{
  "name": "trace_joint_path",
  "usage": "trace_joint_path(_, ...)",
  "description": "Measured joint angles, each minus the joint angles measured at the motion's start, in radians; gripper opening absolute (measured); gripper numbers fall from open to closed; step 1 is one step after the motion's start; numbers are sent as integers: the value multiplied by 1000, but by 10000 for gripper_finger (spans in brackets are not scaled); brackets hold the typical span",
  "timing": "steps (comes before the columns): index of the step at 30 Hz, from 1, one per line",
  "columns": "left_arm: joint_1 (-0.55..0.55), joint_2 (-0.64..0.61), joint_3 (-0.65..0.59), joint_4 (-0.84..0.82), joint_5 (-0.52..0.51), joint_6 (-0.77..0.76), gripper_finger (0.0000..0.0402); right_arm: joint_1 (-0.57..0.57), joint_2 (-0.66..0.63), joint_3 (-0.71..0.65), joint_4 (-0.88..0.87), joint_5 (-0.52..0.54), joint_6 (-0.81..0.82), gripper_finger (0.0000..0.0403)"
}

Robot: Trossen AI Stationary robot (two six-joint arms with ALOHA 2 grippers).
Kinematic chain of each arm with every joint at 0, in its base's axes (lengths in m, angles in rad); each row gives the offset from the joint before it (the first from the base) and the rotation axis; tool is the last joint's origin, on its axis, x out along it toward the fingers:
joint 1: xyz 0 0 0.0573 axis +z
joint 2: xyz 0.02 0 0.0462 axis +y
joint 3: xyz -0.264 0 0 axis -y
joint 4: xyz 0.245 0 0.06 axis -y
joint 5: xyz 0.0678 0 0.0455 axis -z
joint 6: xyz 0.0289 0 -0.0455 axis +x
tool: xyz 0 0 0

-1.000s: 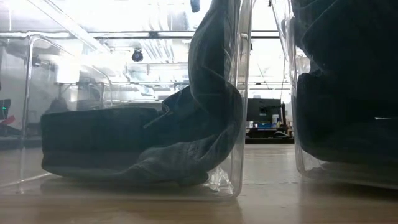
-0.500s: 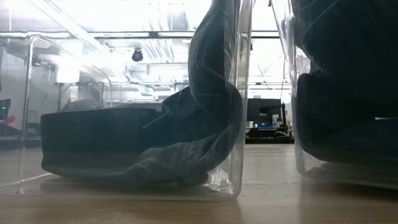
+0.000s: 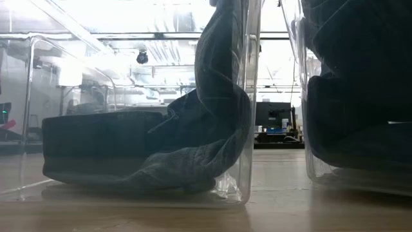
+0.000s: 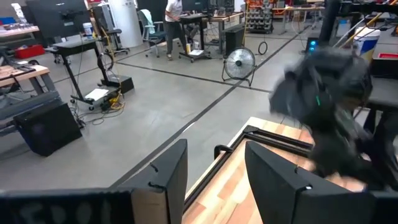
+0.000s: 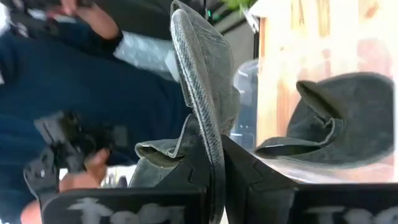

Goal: Pick & Place hat
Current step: Put the black cap into the left transparent bin

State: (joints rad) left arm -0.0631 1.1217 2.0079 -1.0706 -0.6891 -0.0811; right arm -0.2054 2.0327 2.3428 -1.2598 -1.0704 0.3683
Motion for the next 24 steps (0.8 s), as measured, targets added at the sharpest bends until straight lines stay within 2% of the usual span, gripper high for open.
trace_joint_path(7,0,0,0,0,-13,0,154,62,124,0,0,15,-79,12)
trace_joint_path(19,0,2,-2,0,-17,-5,154,81,283,0,-46,54,-171,13)
trace_joint_path(21,0,2,-2,-1,-17,-5,154,83,300,0,-71,93,-192,13)
trace_joint_path(24,0,2,-2,-3,-17,-5,154,86,306,0,-92,207,-228,13)
